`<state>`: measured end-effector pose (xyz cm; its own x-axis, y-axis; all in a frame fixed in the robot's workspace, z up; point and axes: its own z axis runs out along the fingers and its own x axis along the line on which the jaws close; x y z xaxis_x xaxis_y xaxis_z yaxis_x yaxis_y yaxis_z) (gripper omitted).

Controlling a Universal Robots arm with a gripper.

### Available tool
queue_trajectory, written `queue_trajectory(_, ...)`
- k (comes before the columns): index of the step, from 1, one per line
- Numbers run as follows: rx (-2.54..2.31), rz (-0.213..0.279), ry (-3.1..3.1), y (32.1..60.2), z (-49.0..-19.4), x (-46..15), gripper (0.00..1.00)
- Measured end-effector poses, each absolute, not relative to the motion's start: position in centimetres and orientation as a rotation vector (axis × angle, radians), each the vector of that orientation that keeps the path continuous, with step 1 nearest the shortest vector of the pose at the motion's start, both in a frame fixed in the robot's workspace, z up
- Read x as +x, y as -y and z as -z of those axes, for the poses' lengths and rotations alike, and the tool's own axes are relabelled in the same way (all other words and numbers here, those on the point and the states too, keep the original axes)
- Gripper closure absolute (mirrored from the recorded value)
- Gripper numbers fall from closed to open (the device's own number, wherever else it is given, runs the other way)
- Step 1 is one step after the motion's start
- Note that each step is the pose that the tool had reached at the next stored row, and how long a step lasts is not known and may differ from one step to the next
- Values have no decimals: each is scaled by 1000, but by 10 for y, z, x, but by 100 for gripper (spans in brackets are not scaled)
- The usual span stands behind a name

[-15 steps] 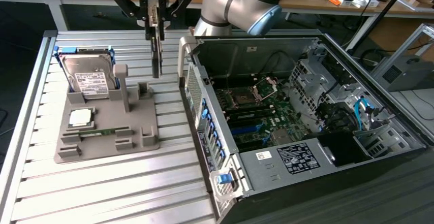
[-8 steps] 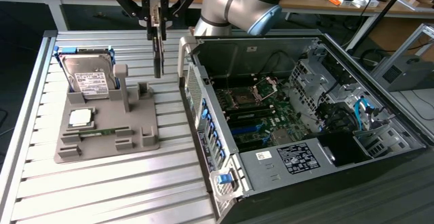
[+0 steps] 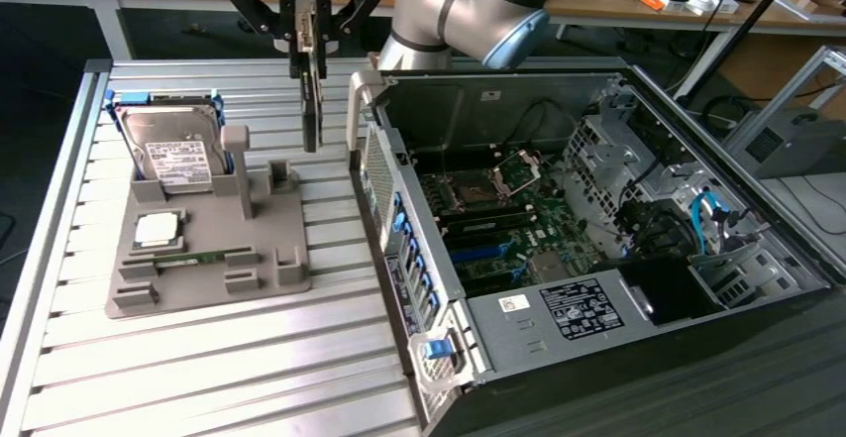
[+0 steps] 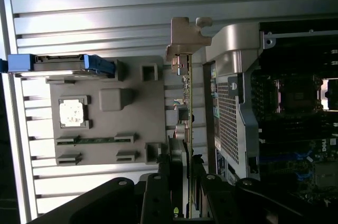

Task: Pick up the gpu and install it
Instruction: 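Pick up the gpu and move the gpu toward the slot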

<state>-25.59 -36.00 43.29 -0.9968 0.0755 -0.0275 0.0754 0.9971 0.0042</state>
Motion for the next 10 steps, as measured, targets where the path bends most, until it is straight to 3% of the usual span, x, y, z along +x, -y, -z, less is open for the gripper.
queue_trajectory(10, 118, -4, -3112, 360, -433, -252, 73)
